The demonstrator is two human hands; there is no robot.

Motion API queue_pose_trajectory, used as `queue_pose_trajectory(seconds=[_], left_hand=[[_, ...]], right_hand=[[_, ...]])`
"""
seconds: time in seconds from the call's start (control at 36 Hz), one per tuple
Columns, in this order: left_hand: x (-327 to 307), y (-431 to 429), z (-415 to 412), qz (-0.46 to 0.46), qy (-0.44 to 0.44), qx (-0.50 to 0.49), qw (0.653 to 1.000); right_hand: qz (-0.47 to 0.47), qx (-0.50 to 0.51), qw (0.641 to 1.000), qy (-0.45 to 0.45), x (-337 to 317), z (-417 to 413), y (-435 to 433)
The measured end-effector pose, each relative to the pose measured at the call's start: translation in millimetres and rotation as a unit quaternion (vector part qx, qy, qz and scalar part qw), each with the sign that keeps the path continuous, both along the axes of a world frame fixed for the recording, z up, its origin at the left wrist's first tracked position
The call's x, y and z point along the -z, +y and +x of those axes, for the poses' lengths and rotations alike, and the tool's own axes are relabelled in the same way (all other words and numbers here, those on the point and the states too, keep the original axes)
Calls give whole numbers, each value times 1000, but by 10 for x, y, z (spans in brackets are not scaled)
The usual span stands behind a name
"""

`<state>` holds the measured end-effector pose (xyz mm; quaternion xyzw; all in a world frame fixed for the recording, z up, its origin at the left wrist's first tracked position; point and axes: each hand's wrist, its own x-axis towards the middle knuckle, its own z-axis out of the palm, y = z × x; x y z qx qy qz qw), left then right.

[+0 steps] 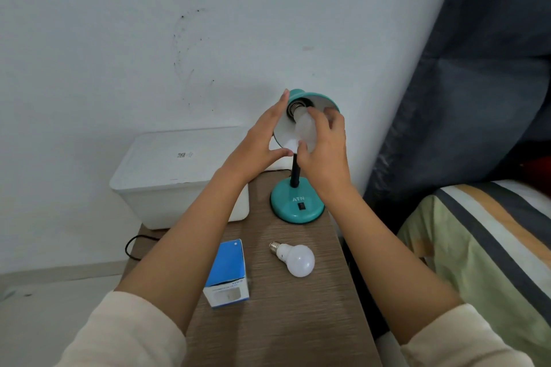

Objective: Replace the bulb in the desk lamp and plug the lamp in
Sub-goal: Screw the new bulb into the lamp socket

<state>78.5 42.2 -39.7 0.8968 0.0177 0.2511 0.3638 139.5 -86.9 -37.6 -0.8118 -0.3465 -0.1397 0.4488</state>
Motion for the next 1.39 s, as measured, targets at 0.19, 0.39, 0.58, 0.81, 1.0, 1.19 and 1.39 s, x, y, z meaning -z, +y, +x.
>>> queue_pose_trajectory(seconds=[0.19, 0.39, 0.58, 0.81, 1.0, 1.19, 1.39], left_hand=[[-13, -20, -3, -1, 3, -4, 1000], [3, -26, 28, 14, -9, -4, 1000], [18, -22, 18, 3, -15, -4, 1000], [27, -4, 6, 2, -15, -8, 1000], [15, -16, 17, -9, -9, -8, 1000], [7, -28, 16, -5, -10, -10, 1000], [14, -32, 11, -5, -14, -9, 1000]], right_hand=[[-15, 28, 999, 23, -54, -13, 4], [-19, 64, 996, 65, -171, -33, 81], [-12, 52, 991, 124, -246, -48, 160], [64, 52, 975, 206, -243, -5, 98], [93, 15, 985, 147, -122, -48, 26], [92, 31, 986, 134, -58, -42, 63], [98, 22, 990, 100, -112, -57, 117]])
